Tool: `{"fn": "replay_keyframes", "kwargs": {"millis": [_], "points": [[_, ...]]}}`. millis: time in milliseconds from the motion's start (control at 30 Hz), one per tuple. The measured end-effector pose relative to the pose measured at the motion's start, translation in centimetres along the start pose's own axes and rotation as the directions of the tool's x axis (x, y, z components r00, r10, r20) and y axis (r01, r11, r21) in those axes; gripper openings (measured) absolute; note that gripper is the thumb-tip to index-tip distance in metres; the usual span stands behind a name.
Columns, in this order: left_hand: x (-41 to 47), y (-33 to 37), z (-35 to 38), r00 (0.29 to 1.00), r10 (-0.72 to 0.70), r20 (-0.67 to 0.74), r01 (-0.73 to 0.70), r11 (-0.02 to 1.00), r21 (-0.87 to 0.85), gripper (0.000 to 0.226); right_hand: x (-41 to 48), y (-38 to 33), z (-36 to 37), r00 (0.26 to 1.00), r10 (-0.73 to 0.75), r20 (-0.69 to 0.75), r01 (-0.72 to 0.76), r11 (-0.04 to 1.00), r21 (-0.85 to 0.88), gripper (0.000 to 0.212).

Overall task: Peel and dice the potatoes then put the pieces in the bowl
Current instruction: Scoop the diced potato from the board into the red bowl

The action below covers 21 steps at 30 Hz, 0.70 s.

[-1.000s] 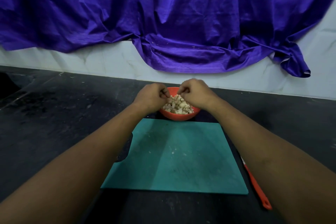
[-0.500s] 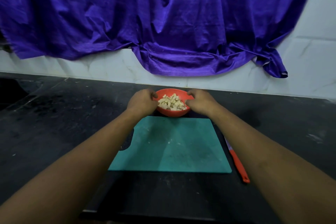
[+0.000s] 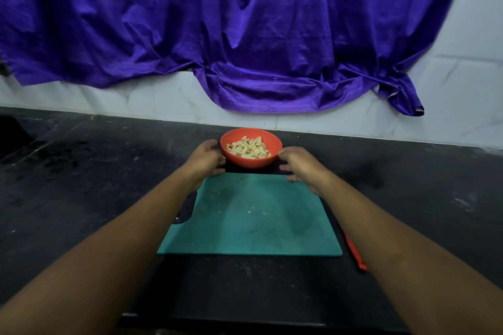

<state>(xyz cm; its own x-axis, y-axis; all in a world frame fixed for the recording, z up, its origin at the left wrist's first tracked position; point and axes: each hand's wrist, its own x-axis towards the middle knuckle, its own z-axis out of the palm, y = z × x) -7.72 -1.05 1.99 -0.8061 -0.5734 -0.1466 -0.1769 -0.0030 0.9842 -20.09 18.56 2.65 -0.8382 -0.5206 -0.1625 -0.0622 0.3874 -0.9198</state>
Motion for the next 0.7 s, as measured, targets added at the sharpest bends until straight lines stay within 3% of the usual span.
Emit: {"fn": "replay_keyframes", "kwargs": {"millis": [100, 200, 400, 467, 567, 700], "points": [[-0.6, -0.8, -0.7, 0.999, 0.05, -0.009, -0.049, 0.994, 0.098, 0.058, -0.6, 0.2, -1.7, 0.997, -0.026, -0.067, 0.027, 1.0, 0.007, 0.025], [-1.8, -1.2, -1.1, 0.991, 0.135, 0.017, -0.136, 0.971, 0.195, 0.047, -1.7, 1.0, -3.7, 0.99, -0.059, -0.126, 0.053, 0.997, -0.055, 0.021], [-5.7, -1.6, 0.0, 0.96, 0.248, 0.133, -0.281, 0.866, 0.413, 0.024, -6.8, 3.4, -6.9, 0.976, -0.104, -0.19, 0.022, 0.92, -0.391, 0.004], [-6.6, -1.7, 0.7, 0.953, 0.227, 0.2, -0.302, 0.752, 0.586, 0.035, -8.3, 4.1, -7.5, 0.975, -0.093, -0.201, -0.022, 0.863, -0.505, 0.006], [-7.9, -2.4, 1.7, 0.957, 0.161, 0.24, -0.289, 0.498, 0.818, 0.067, -10.4, 5.4, -7.7, 0.981, -0.02, -0.191, -0.109, 0.763, -0.638, 0.013], [-9.2, -3.6, 2.2, 0.972, 0.023, 0.235, -0.229, 0.335, 0.914, 0.088, -11.4, 7.0, -7.1, 0.976, -0.028, -0.214, -0.142, 0.664, -0.734, 0.009]]}}
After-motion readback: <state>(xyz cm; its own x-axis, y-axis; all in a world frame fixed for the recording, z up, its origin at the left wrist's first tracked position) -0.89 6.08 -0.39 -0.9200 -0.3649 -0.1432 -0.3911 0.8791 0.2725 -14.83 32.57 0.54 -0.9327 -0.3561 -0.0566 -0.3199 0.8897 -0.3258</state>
